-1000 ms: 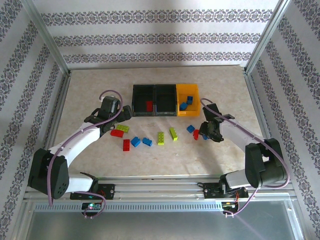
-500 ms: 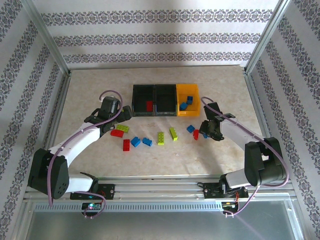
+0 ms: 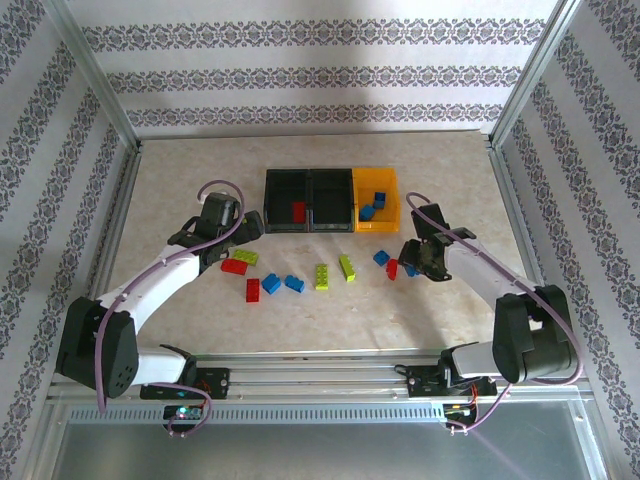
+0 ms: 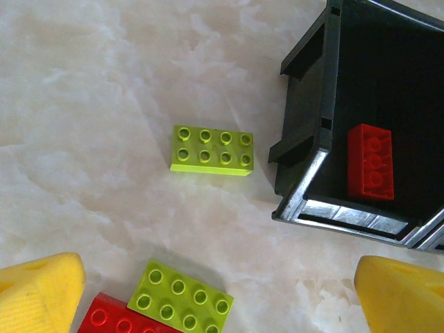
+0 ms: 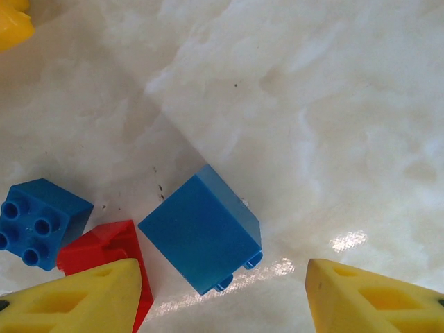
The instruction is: Sort the legos into containers by color
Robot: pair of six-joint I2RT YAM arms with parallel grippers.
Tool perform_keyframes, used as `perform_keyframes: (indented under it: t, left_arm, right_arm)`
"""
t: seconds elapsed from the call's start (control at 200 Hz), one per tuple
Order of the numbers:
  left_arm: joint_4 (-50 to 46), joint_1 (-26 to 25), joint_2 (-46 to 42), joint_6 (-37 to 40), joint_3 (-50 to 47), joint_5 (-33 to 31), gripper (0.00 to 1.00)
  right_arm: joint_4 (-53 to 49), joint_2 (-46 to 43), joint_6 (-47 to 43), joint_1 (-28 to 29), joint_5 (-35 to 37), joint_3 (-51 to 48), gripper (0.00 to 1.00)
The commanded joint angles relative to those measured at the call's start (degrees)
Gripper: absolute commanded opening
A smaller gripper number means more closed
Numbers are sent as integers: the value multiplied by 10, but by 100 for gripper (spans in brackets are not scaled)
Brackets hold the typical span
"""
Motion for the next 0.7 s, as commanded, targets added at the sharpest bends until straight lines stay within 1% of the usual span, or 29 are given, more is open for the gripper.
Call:
perform_keyframes:
  t: [0.0,0.305,0.47,0.695]
  left_arm:
    - [2,10,2,-5,-6,6,100]
    - [3,11,1,-7,-8,6,100]
    - [7,12,5,-8,-7,12,100]
    - [4,12,7,-6,-2,14,100]
  right_arm:
    - [-5,16,-7,-6,-10,-2,65]
    - [2,45,-14,-11,-12,6,66]
    - [14,65,-19,-23,-20,15,64]
    - [16,94,-31,-30,-13,49,62]
